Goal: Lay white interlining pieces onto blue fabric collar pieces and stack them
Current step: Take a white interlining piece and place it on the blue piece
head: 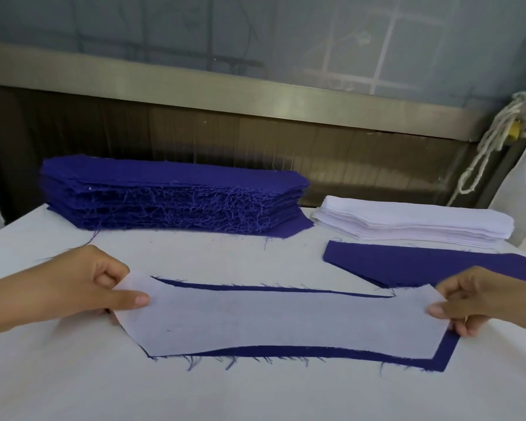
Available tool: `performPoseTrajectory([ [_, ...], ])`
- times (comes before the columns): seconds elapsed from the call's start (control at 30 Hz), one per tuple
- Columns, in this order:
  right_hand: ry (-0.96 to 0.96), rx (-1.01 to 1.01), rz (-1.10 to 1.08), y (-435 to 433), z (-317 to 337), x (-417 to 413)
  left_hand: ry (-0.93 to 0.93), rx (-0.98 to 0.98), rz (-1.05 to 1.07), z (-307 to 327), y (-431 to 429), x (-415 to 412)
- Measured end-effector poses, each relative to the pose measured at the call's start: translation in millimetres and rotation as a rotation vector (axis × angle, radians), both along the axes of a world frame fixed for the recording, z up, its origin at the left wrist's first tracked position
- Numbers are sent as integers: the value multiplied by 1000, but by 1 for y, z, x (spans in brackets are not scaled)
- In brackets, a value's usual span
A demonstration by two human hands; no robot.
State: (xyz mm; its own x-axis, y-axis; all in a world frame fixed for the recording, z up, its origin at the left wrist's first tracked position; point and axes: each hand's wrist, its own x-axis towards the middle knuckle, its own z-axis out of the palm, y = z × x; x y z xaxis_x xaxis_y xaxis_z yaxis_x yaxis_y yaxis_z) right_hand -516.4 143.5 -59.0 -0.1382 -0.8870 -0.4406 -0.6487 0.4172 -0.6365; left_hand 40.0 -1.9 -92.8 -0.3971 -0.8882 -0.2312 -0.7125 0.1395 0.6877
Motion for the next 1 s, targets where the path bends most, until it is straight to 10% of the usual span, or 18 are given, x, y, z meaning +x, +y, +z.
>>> performPoseTrajectory([
  [1.0, 126, -12, 55, 6, 1, -1, -267, -145, 126, -1, 7, -14],
])
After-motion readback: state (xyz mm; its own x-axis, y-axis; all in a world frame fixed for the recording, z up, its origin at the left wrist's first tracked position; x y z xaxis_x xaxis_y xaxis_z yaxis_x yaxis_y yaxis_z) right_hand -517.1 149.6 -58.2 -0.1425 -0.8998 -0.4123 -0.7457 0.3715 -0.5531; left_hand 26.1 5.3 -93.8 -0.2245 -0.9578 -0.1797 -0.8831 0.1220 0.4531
